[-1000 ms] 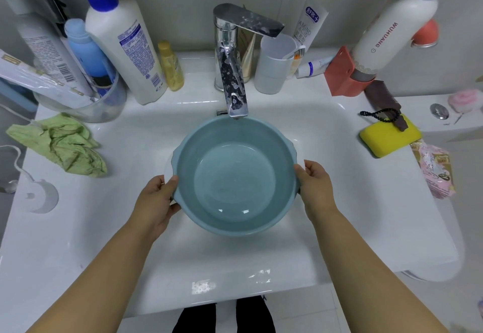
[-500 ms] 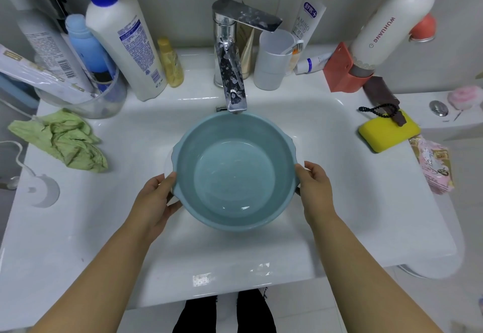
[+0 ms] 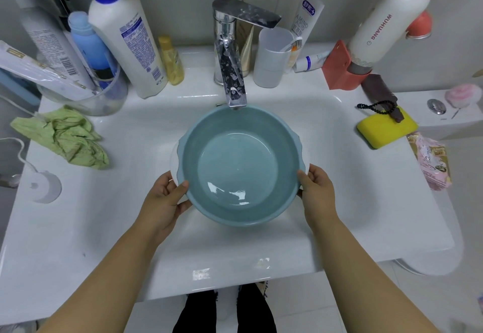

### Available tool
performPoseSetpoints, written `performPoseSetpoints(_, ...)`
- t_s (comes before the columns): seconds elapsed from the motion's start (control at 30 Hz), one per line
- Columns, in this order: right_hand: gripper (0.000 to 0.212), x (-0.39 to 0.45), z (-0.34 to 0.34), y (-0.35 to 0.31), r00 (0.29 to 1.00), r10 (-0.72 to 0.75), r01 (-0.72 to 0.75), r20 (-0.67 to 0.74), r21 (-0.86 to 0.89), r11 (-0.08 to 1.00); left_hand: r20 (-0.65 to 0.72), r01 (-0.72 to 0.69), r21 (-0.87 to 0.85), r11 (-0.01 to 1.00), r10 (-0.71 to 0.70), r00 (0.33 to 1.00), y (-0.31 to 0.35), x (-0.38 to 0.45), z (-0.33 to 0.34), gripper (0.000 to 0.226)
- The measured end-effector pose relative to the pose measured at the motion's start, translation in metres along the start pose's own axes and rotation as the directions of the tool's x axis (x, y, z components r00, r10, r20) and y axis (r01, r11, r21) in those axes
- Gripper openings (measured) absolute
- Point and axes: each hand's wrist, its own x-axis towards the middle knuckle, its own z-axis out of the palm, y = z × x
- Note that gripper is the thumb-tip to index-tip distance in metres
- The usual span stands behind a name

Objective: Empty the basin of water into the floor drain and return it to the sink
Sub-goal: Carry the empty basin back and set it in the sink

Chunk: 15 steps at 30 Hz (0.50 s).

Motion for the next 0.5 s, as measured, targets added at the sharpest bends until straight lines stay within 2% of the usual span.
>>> performPoseSetpoints(0.1,0.008,0.001,-0.001,-0.001,1.000,-0.004,0.004,0.003,0.010,1.000,-0.008,-0.010,0.014,1.000,0.010,1.000,0.002,0.003,0.006,0.032)
performPoseSetpoints(0.17,0.010,0.001,-0.001,-0.001,1.000,-0.006,0.006,0.002,0.012,1.000,0.001,-0.018,0.031,0.999,0.018,1.000,0.002,0.003,0.006,0.043)
performPoseSetpoints(0.27,0.007,-0.001,0.000,0.000,1.000,-0.011,0.010,0.007,0.016,1.000,0.008,-0.032,0.029,0.999,0.032,0.999,-0.001,0.002,0.007,0.032)
performPoseSetpoints(0.37,0.019,-0.003,0.001,0.000,1.000,-0.006,0.006,0.003,0.012,1.000,0.009,-0.036,0.008,0.999,0.036,0.999,-0.006,0.001,0.005,0.026)
performPoseSetpoints(0.43,0.028,-0.004,0.002,0.000,1.000,0.013,-0.013,0.005,0.016,1.000,0.019,-0.019,-0.003,1.000,0.019,1.000,-0.010,-0.002,0.003,0.010)
performPoseSetpoints(0.5,0.027,-0.004,0.002,0.001,0.999,0.036,-0.036,0.002,0.038,0.999,0.009,0.006,-0.017,1.000,-0.006,1.000,-0.016,-0.004,0.001,0.017)
